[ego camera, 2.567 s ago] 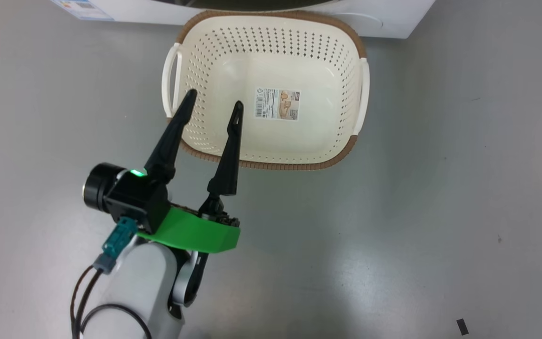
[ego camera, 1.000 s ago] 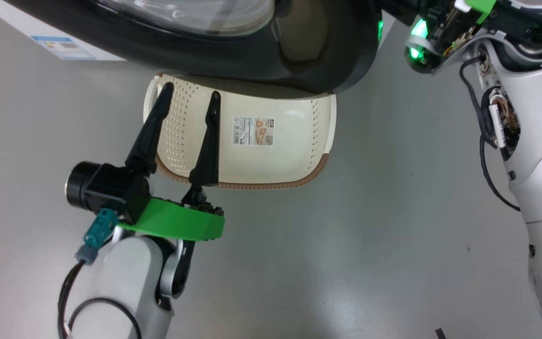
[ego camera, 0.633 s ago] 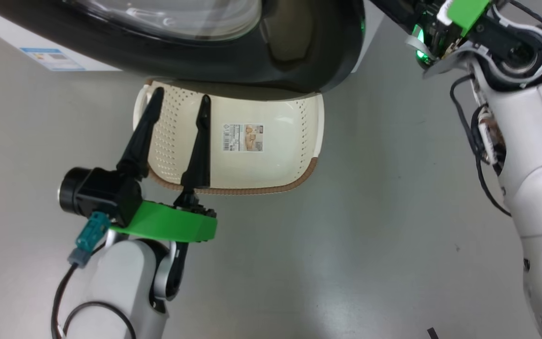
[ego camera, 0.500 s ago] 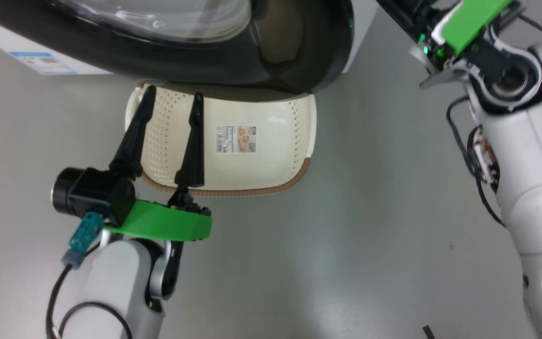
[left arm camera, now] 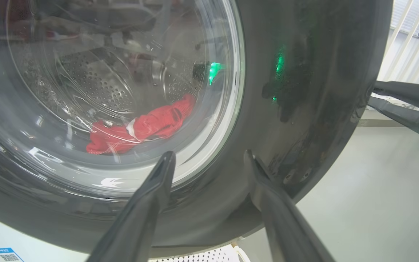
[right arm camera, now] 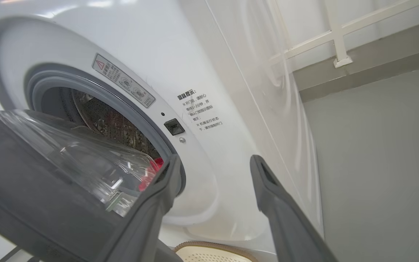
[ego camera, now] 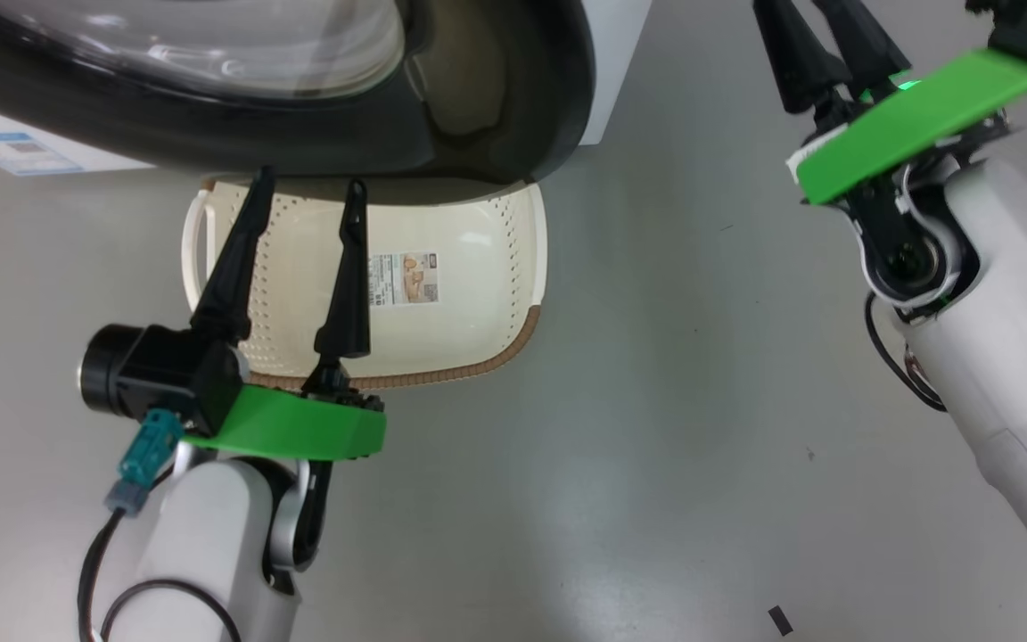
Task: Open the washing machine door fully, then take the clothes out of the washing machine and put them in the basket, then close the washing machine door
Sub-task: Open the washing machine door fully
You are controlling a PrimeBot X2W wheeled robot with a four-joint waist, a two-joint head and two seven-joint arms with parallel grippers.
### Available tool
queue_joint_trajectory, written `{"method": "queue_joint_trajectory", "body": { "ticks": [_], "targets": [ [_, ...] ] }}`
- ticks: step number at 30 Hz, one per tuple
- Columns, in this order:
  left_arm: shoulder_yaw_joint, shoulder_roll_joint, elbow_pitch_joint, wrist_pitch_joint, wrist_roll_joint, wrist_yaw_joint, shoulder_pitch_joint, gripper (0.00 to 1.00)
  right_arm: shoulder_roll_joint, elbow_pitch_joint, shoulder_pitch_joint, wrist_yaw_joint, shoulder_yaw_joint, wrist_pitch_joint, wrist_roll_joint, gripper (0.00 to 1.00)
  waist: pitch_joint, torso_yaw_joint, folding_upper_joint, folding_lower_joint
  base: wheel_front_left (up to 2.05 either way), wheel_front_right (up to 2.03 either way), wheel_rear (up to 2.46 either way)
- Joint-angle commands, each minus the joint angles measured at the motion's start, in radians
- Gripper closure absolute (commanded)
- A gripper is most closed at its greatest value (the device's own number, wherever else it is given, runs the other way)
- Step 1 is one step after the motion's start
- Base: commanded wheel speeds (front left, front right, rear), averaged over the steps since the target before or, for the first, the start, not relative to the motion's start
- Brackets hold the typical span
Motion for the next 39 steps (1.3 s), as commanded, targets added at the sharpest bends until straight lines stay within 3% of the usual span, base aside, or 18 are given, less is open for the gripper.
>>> {"method": "queue_joint_trajectory", "body": {
  "ticks": [1,6,13,20,26,39],
  "targets": [
    [0.034,0.018,-0.029,-0.005,0.01,-0.005,0.024,0.0,-0.003,-0.01,0.028,0.001,0.017,-0.029,-0.022,0.0,-0.007,-0.008,0.0,0.0,0.0,0.0,0.0],
    [0.043,0.018,-0.035,-0.005,0.015,-0.006,0.035,0.0,-0.029,0.055,0.029,0.001,0.061,-0.098,-0.163,0.0,-0.016,-0.018,0.0,0.0,0.0,0.0,0.0],
    [0.057,0.018,-0.048,-0.005,0.023,-0.008,0.043,0.0,0.035,-0.044,0.133,0.001,-0.17,-0.1,-0.474,0.0,-0.019,-0.027,0.0,0.0,0.0,0.0,0.0],
    [0.06,0.018,-0.058,-0.005,0.023,-0.003,0.057,0.0,0.119,-0.157,0.278,0.001,-0.28,-0.1,-0.691,0.0,-0.029,-0.034,0.0,0.0,0.0,0.0,0.0],
    [0.066,0.018,-0.07,-0.005,0.03,-0.005,0.061,0.0,0.161,-0.229,0.355,0.001,-0.348,-0.1,-0.789,0.0,-0.033,-0.039,0.0,0.0,0.0,0.0,0.0],
    [0.057,0.018,-0.082,-0.005,0.019,0.002,0.079,0.0,0.204,-0.333,0.482,0.001,-0.44,-0.101,-0.863,0.0,-0.049,-0.037,0.0,0.0,0.0,0.0,0.0]
  ]
}}
